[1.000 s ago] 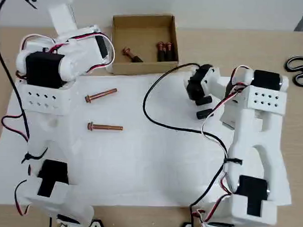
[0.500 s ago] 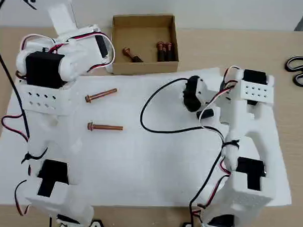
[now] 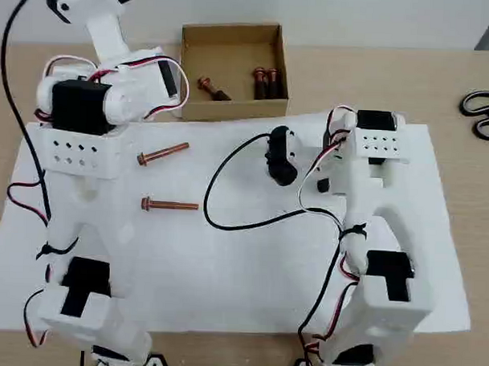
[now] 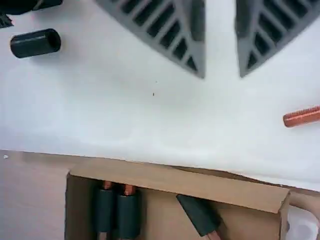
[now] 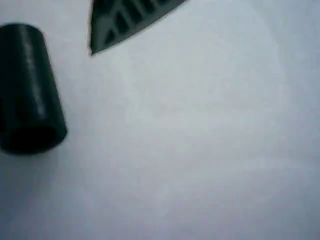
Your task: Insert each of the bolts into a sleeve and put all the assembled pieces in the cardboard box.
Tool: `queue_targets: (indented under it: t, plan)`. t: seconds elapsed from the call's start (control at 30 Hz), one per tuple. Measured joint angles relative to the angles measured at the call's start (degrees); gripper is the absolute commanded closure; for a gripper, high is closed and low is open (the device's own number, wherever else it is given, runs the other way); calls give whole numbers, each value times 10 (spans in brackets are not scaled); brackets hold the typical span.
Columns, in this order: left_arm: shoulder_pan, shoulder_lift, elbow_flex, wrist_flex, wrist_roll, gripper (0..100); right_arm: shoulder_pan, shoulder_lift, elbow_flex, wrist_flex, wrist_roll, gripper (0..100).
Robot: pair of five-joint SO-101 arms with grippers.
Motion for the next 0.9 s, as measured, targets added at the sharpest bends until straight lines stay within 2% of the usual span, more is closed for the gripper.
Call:
queue_targets:
  t: [0.9]
  plan:
    - [0,0,0,0,0,964,8,98,0,-67,0,786]
